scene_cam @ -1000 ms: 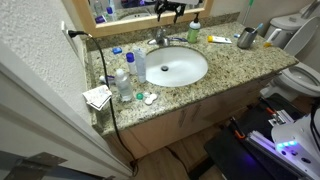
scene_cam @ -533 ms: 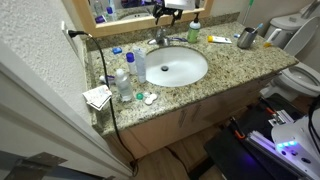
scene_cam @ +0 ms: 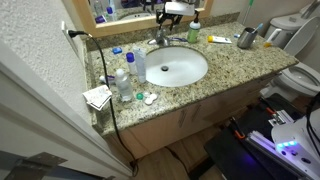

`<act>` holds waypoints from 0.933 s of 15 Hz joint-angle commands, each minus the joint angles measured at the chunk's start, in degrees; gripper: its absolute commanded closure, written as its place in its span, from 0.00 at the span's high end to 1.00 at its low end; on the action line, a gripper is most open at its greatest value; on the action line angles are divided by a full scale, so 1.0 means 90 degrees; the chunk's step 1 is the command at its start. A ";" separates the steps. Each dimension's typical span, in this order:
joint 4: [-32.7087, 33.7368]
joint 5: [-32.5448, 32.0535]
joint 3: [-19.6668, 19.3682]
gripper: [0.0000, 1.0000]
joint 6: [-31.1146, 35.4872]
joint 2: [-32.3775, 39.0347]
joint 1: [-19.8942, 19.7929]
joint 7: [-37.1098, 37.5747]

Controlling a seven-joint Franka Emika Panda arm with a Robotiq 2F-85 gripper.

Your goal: Open the tap

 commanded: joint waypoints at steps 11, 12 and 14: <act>-0.0216 0.0465 0.0094 0.07 0.0426 -0.0252 -0.0088 -0.0007; -0.0269 0.0605 0.0121 0.07 0.0525 -0.0358 -0.0141 -0.0028; -0.0351 0.0828 0.0140 0.07 0.0708 -0.0512 -0.0204 -0.0064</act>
